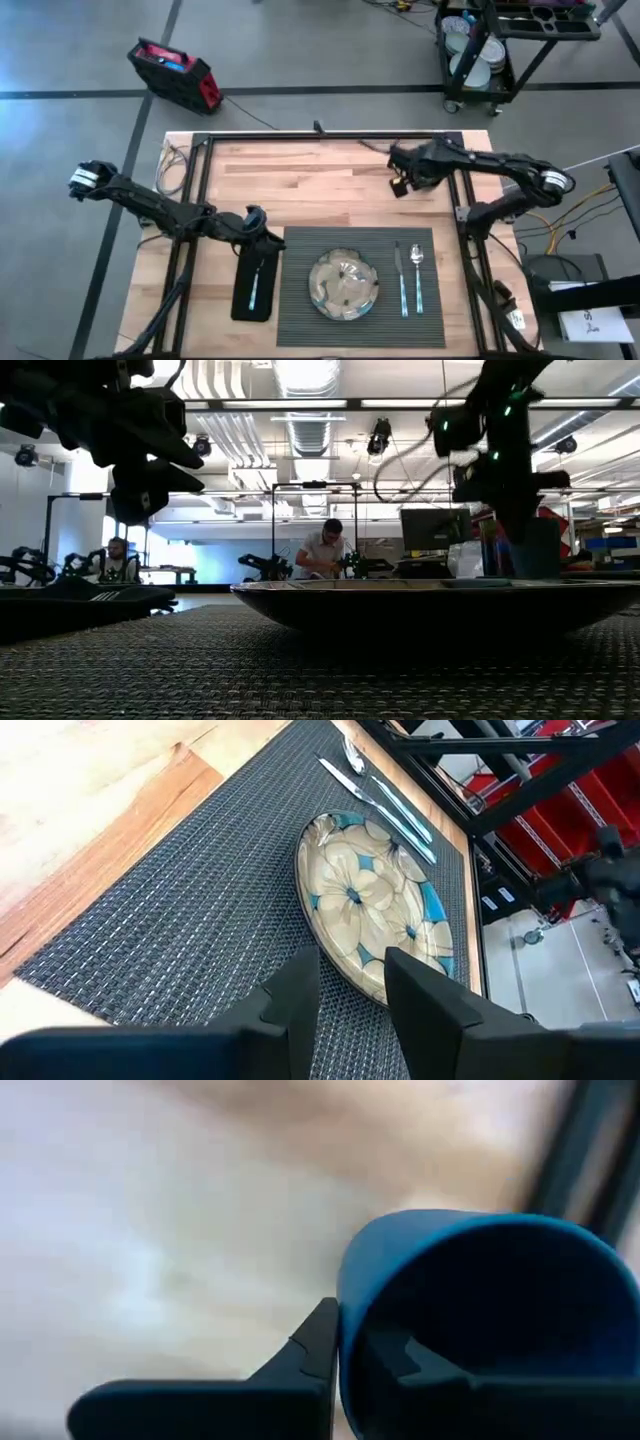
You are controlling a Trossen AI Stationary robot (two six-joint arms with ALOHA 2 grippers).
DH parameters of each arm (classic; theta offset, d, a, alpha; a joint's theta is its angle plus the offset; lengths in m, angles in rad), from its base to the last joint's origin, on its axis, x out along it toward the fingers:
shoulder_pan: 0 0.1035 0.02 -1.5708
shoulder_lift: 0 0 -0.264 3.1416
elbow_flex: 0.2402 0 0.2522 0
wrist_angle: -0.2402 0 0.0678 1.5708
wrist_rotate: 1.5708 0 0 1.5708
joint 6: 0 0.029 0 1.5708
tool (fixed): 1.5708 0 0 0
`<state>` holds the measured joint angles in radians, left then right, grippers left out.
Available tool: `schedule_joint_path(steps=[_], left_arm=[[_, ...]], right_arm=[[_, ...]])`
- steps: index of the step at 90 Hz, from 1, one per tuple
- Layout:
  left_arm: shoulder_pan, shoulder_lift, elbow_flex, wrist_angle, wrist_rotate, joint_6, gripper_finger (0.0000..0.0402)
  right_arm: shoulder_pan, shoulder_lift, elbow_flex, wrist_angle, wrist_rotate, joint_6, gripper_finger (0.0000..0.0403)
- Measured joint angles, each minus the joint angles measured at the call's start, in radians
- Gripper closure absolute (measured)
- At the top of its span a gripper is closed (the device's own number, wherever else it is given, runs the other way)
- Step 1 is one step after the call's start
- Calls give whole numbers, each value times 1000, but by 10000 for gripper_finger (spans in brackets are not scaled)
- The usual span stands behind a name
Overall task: Set table place
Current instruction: Move the blue cup to the top right of the gray mat
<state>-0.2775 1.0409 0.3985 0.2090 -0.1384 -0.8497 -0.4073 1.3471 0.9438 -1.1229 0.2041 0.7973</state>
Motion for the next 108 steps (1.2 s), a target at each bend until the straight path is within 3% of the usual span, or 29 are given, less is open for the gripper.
schedule_joint_path(steps=[22, 34, 108], left_arm=[[0, 0, 0, -1, 17, 3, 301], [0, 2, 0, -3, 18, 4, 298], [-10, 2, 1, -13, 93, 29, 298]], right_arm=[[359, -58, -4, -4, -40, 366, 402], [460, -23, -6, -19, -49, 478, 402], [425, 20, -12, -6, 9, 464, 392]])
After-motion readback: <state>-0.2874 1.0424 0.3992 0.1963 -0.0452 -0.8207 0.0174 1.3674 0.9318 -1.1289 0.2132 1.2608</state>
